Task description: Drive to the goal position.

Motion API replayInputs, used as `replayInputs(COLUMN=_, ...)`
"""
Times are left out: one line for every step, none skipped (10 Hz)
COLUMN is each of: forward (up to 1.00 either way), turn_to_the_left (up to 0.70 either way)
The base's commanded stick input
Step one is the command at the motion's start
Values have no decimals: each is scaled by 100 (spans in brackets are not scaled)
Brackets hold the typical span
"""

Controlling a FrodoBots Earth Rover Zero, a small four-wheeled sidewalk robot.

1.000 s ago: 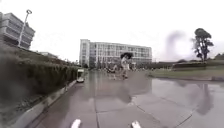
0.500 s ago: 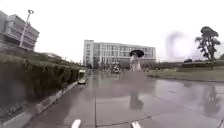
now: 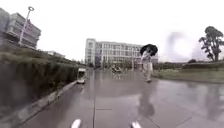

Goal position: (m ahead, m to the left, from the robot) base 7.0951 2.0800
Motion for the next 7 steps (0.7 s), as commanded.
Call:
replayInputs(forward=67, turn_to_the_left=0)
replayInputs(forward=67, turn_to_the_left=0)
replayInputs(forward=67, turn_to_the_left=0)
replayInputs(forward=68, turn_to_the_left=5)
replayInputs(forward=68, turn_to_the_left=21)
replayInputs(forward=68, turn_to_the_left=17)
replayInputs(forward=67, turn_to_the_left=14)
